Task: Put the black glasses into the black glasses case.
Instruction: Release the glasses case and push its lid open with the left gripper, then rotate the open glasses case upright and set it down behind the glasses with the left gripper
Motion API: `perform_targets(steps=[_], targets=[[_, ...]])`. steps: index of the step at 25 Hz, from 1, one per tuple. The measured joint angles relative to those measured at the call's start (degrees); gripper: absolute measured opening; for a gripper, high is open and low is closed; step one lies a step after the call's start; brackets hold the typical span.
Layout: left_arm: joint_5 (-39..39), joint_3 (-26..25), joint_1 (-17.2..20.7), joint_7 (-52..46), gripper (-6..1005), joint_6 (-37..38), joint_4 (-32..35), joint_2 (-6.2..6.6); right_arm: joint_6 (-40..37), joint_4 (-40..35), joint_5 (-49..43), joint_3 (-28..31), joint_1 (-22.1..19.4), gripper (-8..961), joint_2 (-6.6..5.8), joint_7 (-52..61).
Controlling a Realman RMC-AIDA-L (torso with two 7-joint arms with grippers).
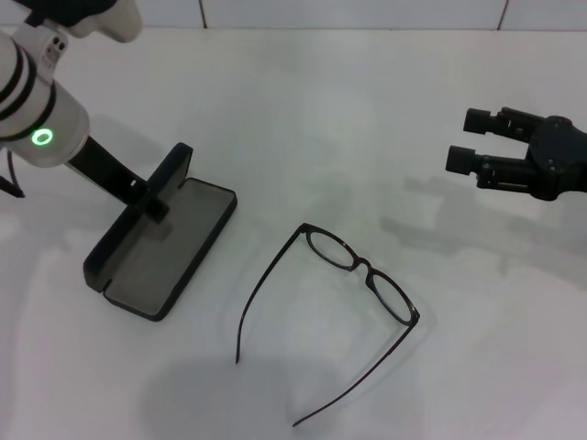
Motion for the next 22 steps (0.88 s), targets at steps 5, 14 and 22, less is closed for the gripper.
perform_targets(steps=[5,14,22], targets=[[0.3,0.8,-0.2,0.0,545,0.1,-0.2,0.02,-0.3,0.0,0.5,2.0,-0.3,855,0.05,-0.6],[0.4,0.9,-1.3,2.1,196,0.3,4.0,0.54,-8.4,0.7,2.9,14.0,-3.2,854,0.07,-2.5],[-2.3,9.8,-1.1,16.3,200,-7.5,9.7,0.01,-26.8,5.7,3.1,28.6,-4.1,855,-1.89,-4.2]])
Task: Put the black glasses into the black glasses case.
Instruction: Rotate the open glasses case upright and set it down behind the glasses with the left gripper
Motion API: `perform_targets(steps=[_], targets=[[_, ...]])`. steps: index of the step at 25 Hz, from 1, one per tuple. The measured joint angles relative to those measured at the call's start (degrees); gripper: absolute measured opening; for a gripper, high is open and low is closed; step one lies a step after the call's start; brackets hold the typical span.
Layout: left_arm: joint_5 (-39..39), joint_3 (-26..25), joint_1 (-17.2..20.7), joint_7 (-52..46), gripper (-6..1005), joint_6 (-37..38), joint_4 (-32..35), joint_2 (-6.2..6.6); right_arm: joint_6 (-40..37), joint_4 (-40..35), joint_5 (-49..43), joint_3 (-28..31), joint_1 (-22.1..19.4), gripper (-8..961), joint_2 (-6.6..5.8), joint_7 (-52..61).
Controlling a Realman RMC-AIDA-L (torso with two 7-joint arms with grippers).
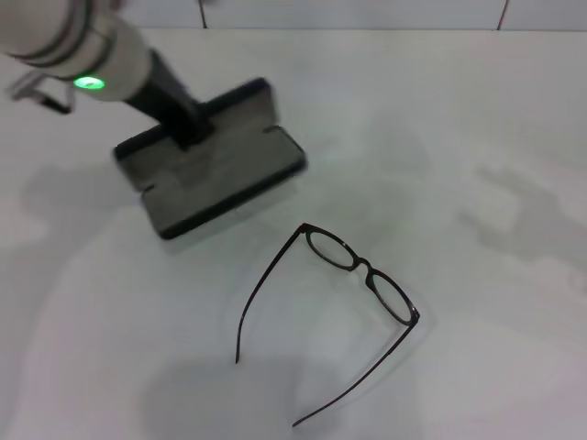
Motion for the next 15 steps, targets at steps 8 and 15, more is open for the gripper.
perform_targets(steps=[8,15], targets=[[-2.6,17.1,0.5,14.2,203,-19.7,-8.4,-0.2,-5.7,1.7,1.2,4.7,-3.2,855,-0.13,-0.1],[-9.3,19.6,0.0,20.5,207,-24.9,-10.8,-0.22,-5.8,1.8,3.1,5.1,-7.4,855,0.2,-0.5]])
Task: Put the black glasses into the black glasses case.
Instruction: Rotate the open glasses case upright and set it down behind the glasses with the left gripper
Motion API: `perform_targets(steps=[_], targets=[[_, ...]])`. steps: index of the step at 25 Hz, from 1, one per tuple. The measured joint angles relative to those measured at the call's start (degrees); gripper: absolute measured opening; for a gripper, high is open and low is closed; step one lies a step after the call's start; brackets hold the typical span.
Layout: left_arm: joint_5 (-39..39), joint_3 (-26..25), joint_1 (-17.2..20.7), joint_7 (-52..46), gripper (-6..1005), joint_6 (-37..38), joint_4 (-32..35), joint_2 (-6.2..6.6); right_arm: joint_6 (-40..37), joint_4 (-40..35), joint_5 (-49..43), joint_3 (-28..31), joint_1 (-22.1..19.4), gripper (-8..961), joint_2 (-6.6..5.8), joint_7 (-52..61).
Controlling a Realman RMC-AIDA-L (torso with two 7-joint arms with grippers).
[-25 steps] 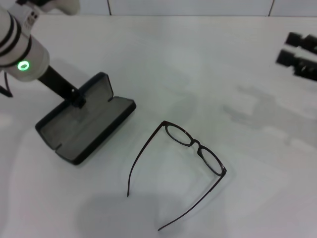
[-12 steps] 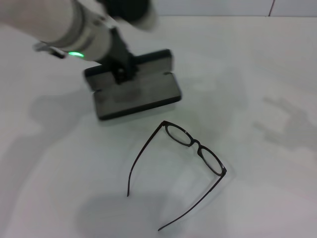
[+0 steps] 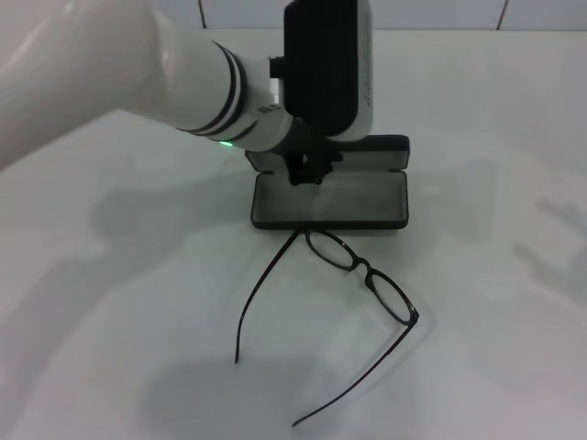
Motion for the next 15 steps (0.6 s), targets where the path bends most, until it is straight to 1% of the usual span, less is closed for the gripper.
perform_targets(steps=[7,15], targets=[[1.2,2.8,0.3,0.8,210,-4.9,-2.0,-0.01,0.1,0.0,0.0,0.0,0.1,854,-0.04,-0.4],[3.7,3.4,0.3,-0.3,214,-5.6,-3.7,-0.09,0.6,0.0,0.0,-0.2,0.7,854,-0.27,-0.4]])
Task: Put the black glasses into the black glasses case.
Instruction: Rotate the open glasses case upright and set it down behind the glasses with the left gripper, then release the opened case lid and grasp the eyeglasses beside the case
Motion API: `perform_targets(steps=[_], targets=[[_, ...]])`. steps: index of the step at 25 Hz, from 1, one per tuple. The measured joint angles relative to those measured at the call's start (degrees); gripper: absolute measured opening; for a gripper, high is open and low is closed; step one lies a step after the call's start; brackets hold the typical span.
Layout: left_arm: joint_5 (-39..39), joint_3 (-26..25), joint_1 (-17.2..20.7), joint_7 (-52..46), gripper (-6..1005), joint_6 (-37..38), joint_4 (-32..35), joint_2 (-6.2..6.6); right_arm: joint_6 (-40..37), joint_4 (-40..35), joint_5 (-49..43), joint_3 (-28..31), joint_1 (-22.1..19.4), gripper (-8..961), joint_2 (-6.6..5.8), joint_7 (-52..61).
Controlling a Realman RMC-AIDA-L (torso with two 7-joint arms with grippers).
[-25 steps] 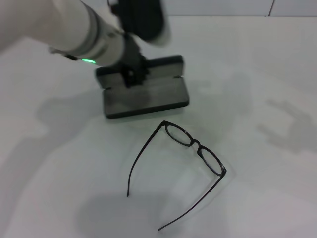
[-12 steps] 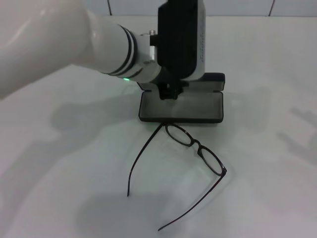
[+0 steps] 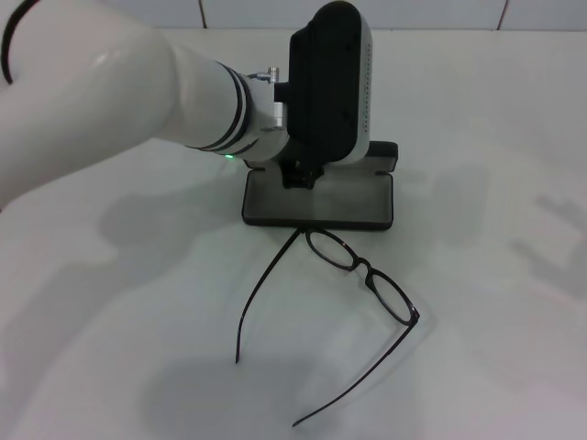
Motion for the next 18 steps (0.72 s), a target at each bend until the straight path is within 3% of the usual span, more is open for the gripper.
perform_targets(steps=[12,18], targets=[[1.3,-0.5,0.1,-3.7,234,1.1,0.1,0.01,2.2,0.0,-0.8,-1.2,0.5,855,-0.1,0.0],[-0.5,-2.9,1.3,-5.6,265,5.0,5.5,0.03,11.0,-0.5,-1.7,-12.8,1.8,852,-1.43,1.1]])
